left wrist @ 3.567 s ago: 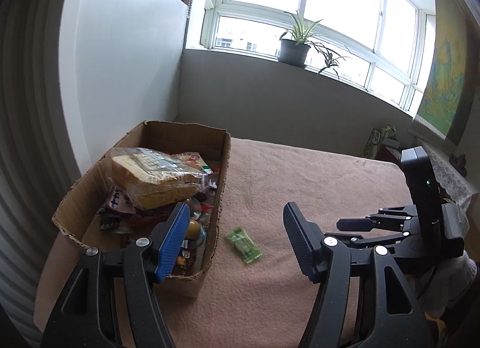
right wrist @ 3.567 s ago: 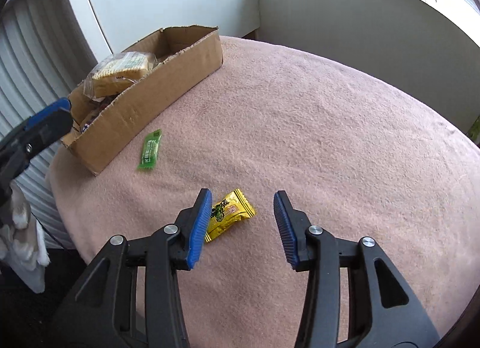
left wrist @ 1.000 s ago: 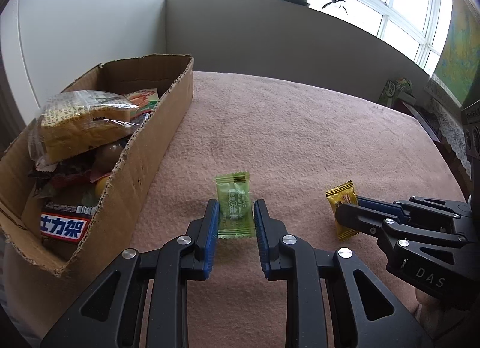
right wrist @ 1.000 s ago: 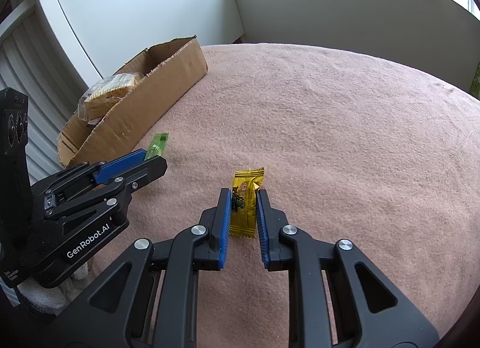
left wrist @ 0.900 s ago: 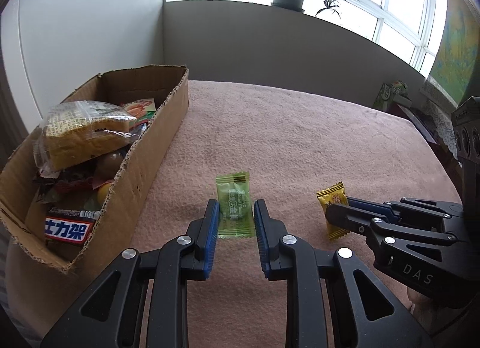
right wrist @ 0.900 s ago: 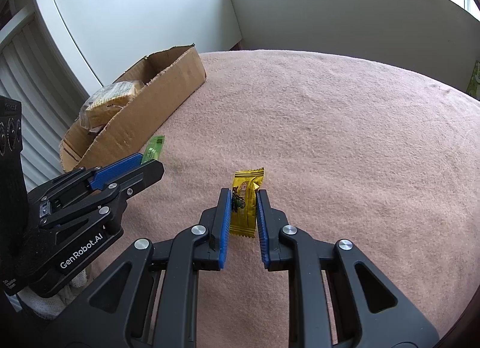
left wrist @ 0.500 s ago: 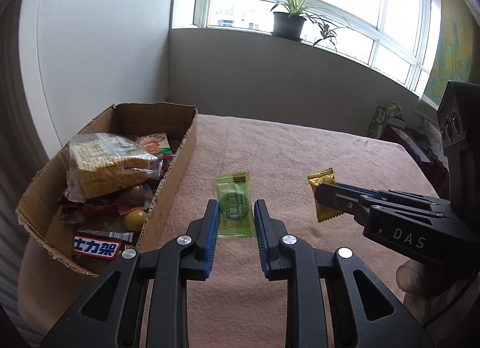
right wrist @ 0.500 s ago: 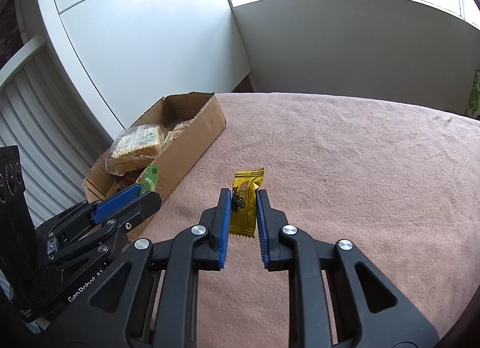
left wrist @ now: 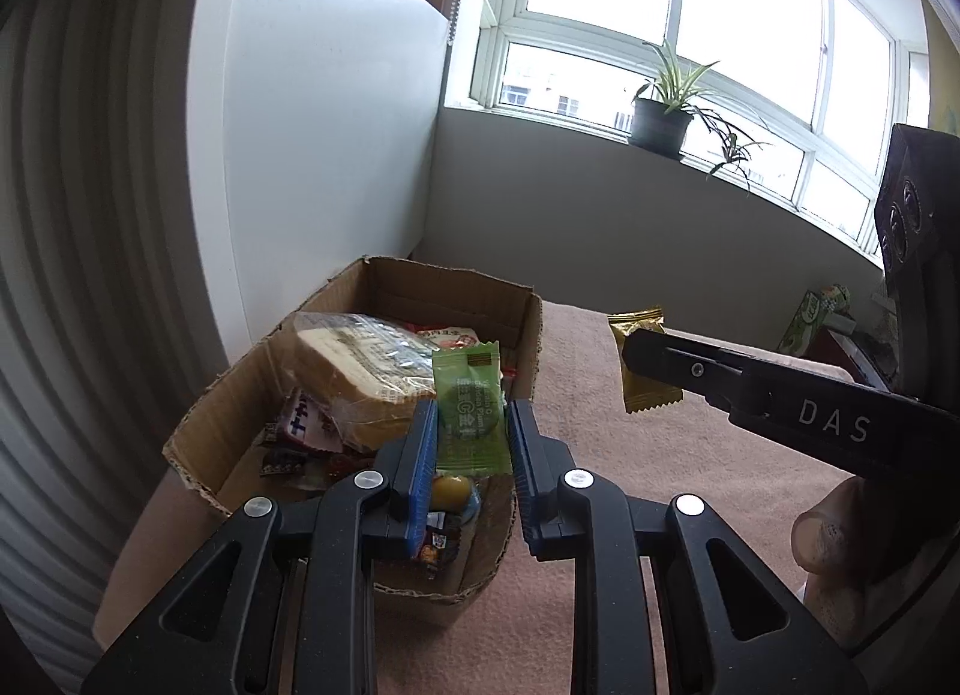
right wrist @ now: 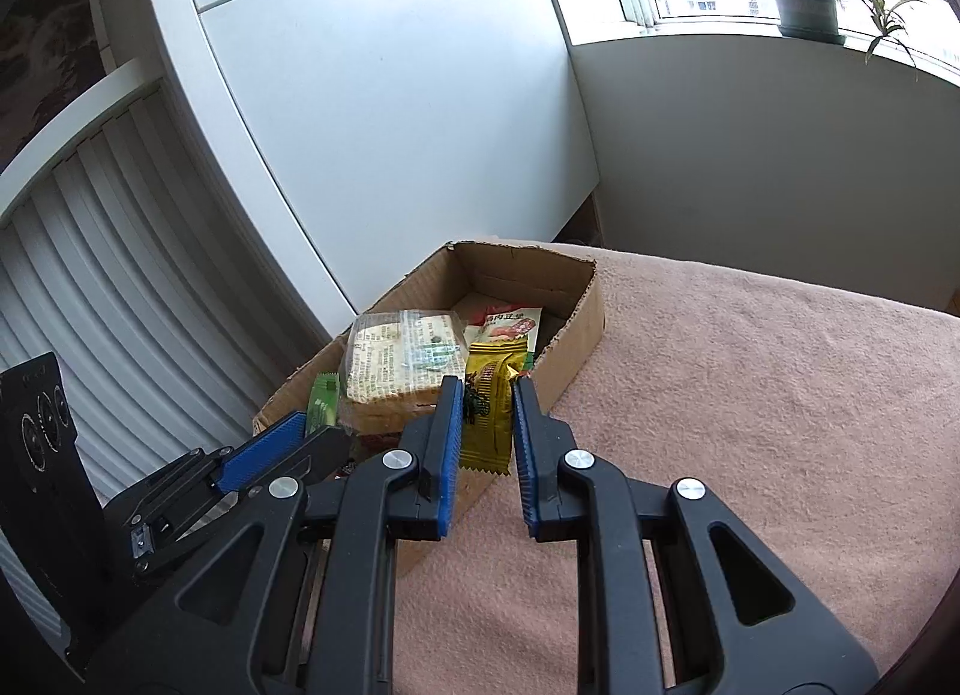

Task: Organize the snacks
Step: 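Carry both candies into the box and open both grippers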

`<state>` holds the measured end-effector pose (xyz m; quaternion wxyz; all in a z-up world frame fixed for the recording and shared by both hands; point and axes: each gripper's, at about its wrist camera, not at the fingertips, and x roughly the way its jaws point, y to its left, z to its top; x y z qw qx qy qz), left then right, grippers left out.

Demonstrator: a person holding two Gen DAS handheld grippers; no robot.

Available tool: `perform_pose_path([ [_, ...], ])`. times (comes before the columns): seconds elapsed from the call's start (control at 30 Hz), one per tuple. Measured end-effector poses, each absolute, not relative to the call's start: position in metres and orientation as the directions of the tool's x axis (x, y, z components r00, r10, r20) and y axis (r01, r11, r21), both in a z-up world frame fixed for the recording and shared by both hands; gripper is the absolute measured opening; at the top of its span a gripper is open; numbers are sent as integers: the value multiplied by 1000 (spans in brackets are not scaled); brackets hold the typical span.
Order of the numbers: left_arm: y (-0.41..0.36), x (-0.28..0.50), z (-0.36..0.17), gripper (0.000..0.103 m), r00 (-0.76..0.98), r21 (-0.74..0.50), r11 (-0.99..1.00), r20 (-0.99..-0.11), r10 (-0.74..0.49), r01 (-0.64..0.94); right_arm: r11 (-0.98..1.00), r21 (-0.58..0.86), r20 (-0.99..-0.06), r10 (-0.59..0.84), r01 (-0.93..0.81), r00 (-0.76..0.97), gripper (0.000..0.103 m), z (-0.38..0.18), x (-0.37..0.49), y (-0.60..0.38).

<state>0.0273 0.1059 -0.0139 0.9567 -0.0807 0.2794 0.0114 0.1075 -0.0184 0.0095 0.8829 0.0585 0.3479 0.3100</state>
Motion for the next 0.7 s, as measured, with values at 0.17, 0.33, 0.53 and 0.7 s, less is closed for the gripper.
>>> perform_pose_path([
  [0.17,124,28,-19,22,836,-157,982,-548,1,-104,786,343,-577,609,-515,544,17,7,118,2],
  [0.33,136,28,-24,22,829,-152,980,-558,22,-129,758,376,-601,637,-533,483,17,-9,127,24],
  [0.53,147,30,-30,22,814,-165,976,-580,21,-143,753,370,-629,634,-544,450,17,-24,128,39],
  [0.7,144,31,-33,23,808,-162,977,-589,17,-138,747,373,-620,642,-550,451,17,-21,124,38],
])
